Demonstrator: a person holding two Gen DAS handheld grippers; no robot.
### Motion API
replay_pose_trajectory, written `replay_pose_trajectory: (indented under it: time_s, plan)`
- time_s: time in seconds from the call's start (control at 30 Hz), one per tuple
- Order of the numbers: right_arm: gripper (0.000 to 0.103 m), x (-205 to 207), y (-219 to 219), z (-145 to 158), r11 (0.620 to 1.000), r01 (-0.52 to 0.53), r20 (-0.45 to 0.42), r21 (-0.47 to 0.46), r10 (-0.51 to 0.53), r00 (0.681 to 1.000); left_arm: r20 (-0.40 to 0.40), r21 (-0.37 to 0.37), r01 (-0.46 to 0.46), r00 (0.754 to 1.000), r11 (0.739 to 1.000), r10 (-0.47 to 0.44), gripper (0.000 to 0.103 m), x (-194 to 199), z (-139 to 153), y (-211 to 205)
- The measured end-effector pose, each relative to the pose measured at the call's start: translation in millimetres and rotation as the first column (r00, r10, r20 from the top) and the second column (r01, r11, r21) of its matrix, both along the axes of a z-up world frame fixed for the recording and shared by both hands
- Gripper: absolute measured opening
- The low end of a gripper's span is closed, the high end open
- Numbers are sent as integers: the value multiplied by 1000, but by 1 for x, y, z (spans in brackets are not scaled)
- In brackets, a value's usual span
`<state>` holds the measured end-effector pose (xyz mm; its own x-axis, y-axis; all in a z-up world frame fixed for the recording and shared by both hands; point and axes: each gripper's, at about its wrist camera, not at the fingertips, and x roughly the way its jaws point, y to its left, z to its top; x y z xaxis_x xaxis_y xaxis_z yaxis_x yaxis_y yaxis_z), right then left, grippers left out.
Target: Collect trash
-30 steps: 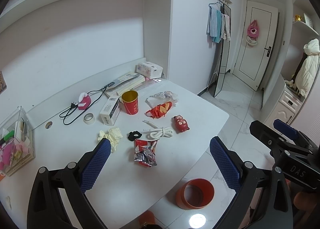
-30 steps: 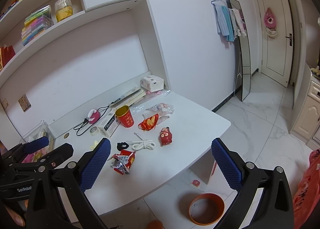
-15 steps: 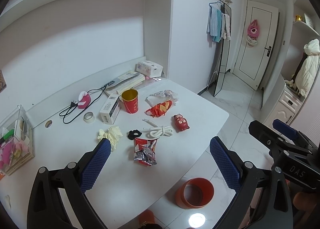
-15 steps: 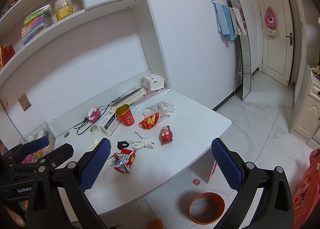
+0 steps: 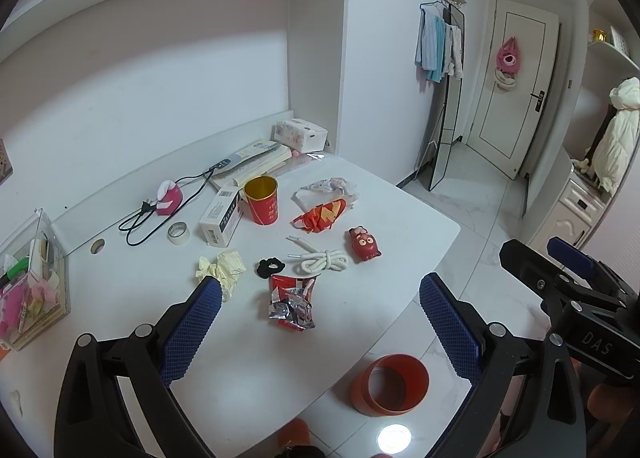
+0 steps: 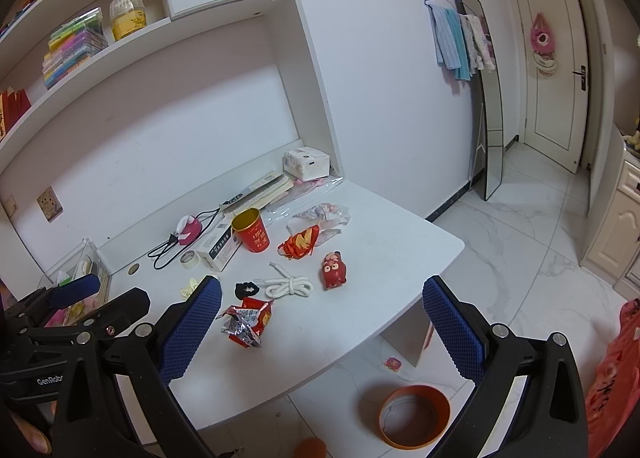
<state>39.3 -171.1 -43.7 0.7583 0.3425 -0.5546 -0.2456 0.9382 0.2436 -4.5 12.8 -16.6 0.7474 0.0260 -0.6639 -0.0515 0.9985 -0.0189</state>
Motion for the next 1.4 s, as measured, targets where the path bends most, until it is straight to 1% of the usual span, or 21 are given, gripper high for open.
replay_pose_trajectory:
  time_s: [0.47, 0.7, 0.9, 1.03, 1.13, 1.27, 1.33, 1.4]
  plan:
    - [98, 3, 5, 2, 1000, -8, -2, -4, 8, 1000, -14, -1, -10, 1000, 1000, 10, 98, 4, -7, 4]
    - [98, 6, 12, 2, 999, -40, -3, 6, 40, 999, -12, 6, -51, 999, 999, 52, 98, 4, -3, 15]
    - [98, 9, 28, 1, 995, -100, -14, 21, 101, 995, -23, -20, -106, 994, 994, 105, 98, 5, -2, 38]
    - [98, 14, 44, -3, 990, -139, -32, 8, 139, 990, -42, -13, -124, 991, 992, 123, 98, 5, -3, 46]
    - [98, 17, 57, -6, 986, -165, -44, 1, 165, 985, -60, -3, -117, 991, 993, 117, 98, 9, -6, 52]
    - [98, 24, 73, -12, 982, -190, -62, -2, 190, 980, -64, 4, -109, 992, 994, 109, 98, 16, -11, 63]
    - [98, 27, 81, -16, 980, -197, -74, -4, 196, 978, -92, 16, -108, 990, 994, 109, 98, 23, -17, 72]
    - [98, 31, 90, -20, 979, -204, -88, -7, 203, 975, -118, 11, -107, 987, 994, 107, 98, 30, -24, 83]
